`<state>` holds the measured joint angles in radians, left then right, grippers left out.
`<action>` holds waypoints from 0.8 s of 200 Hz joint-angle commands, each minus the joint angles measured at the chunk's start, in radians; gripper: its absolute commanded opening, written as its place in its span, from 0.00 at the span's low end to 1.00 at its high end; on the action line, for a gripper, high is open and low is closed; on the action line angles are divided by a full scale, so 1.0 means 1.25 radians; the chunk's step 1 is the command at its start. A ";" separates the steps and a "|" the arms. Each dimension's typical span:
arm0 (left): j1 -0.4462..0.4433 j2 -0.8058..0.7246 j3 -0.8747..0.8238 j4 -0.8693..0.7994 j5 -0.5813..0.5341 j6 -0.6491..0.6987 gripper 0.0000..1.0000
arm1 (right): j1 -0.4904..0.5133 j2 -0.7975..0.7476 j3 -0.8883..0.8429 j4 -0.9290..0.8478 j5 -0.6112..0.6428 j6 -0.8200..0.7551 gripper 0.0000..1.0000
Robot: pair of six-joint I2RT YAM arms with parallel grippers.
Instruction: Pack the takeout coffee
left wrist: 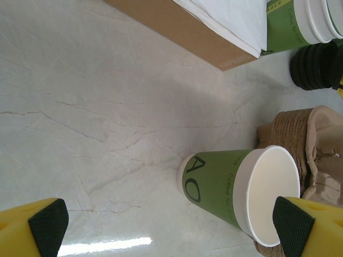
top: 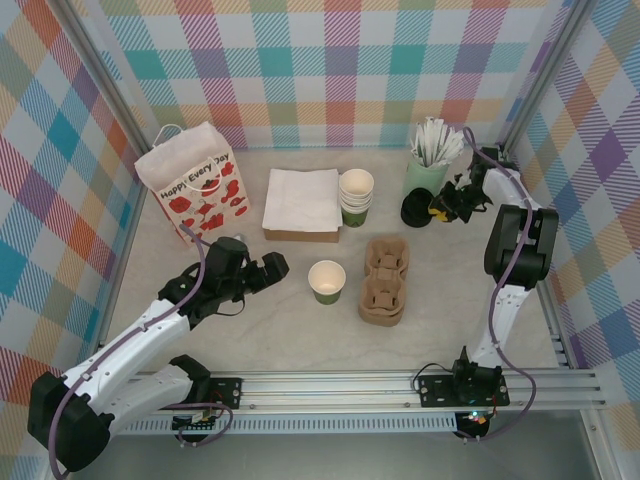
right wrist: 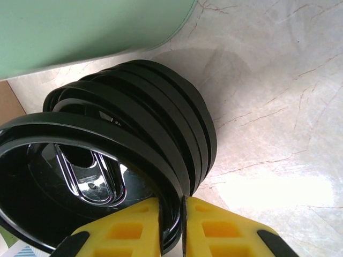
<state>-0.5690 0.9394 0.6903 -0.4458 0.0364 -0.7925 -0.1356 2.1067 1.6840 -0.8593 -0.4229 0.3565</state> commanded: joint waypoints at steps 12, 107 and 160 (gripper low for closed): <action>-0.011 -0.012 0.009 -0.019 0.000 0.013 1.00 | 0.005 -0.039 0.021 -0.026 0.010 -0.020 0.16; -0.011 -0.036 0.022 -0.014 0.016 0.011 1.00 | 0.003 -0.112 0.001 -0.030 0.030 -0.044 0.16; -0.011 -0.039 0.028 0.120 0.118 0.011 1.00 | 0.004 -0.291 -0.149 0.029 -0.015 -0.054 0.16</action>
<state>-0.5690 0.9012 0.6907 -0.4107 0.0994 -0.7925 -0.1360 1.8732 1.5768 -0.8543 -0.3866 0.3119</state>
